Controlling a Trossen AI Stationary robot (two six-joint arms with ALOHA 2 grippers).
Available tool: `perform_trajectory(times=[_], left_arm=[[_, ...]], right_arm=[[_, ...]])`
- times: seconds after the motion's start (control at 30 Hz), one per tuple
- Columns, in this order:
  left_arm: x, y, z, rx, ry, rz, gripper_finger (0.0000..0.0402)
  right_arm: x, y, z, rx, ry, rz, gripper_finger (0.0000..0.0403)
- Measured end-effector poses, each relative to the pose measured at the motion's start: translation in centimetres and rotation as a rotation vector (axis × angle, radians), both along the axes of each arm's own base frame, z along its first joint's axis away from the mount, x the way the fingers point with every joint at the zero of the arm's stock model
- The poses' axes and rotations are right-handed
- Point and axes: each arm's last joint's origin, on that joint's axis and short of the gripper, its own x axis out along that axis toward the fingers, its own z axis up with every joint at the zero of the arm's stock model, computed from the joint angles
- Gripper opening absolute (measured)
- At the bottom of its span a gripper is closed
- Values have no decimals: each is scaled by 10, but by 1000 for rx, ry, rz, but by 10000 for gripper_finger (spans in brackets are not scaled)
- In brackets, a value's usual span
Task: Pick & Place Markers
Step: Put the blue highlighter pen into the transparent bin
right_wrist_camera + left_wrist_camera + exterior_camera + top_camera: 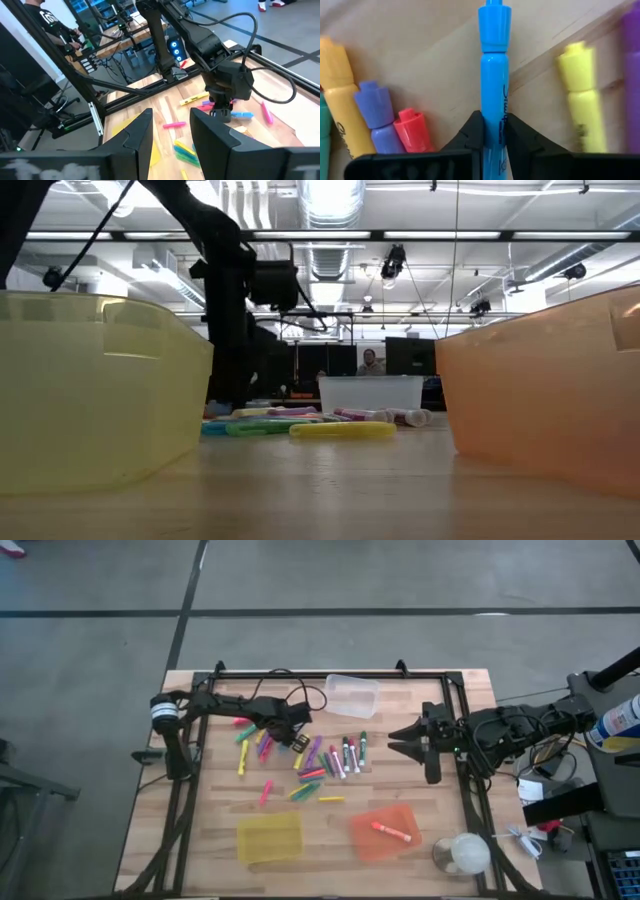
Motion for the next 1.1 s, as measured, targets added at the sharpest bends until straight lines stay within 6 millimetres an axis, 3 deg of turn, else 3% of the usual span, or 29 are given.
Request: perform_trajectory(times=[0.33, 0.57, 0.67, 0.83, 1.1], left_arm=[[13, 5, 63, 93, -185, -81, 45], [38, 16, 116, 282, -305, -350, 45], [52, 26, 129, 378, -295, -495, 46], [76, 51, 132, 495, -230, -590, 49], [109, 94, 109, 564, -127, -662, 51]], right_arm=[[0, -1, 1, -18, -6, -21, 123], [0, -1, 1, -18, -9, -24, 123], [0, -1, 2, -16, -18, -28, 123], [1, -1, 3, -14, -38, -48, 123], [1, -1, 5, 17, -60, -53, 123]])
